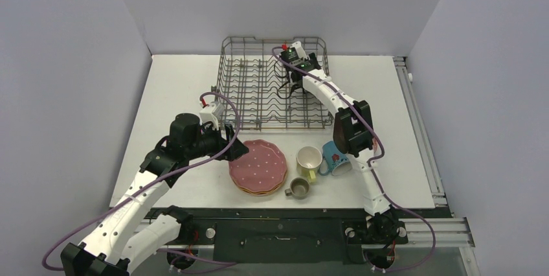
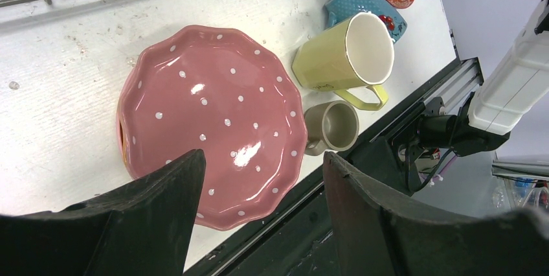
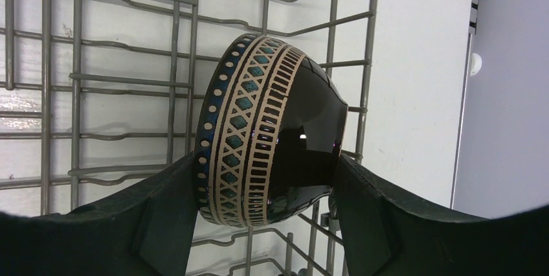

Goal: Load the mixed dishes into the dish rack
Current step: Turn the bowl upside down on the dish rack.

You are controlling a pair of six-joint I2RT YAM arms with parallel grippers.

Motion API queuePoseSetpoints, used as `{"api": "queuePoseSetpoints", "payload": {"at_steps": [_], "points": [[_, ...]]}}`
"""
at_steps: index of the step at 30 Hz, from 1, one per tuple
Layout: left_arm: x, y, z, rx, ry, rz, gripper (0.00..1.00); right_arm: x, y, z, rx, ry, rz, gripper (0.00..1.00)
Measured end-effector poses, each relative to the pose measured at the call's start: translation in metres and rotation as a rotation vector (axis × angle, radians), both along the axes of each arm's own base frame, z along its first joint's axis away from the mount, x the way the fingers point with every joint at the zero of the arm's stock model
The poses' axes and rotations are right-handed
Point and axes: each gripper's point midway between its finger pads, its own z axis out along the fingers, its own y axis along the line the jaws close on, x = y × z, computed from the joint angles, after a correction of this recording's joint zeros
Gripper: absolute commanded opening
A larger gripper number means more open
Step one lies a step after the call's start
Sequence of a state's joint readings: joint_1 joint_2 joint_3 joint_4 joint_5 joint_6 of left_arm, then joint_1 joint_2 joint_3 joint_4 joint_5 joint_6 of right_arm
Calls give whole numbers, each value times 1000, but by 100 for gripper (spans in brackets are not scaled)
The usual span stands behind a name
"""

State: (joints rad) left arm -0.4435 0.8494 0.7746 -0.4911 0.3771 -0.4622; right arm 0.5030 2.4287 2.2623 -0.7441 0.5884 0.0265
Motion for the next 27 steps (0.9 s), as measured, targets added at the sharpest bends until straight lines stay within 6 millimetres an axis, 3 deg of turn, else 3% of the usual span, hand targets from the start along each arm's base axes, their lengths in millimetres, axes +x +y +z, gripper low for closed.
{"api": "queuePoseSetpoints", "payload": {"at_steps": [9, 14, 23, 27], "points": [[0, 0, 0, 3, -1, -1, 64, 3, -1, -8, -52, 14, 29, 1], [0, 1, -1, 7, 3, 1, 64, 6, 2, -9, -59, 8, 37, 23], [1, 3, -2, 8, 2, 10, 64, 8, 1, -20, -116, 8, 33, 37], [1, 3, -2, 8, 2, 11, 64, 8, 2, -21, -114, 8, 33, 50]]}}
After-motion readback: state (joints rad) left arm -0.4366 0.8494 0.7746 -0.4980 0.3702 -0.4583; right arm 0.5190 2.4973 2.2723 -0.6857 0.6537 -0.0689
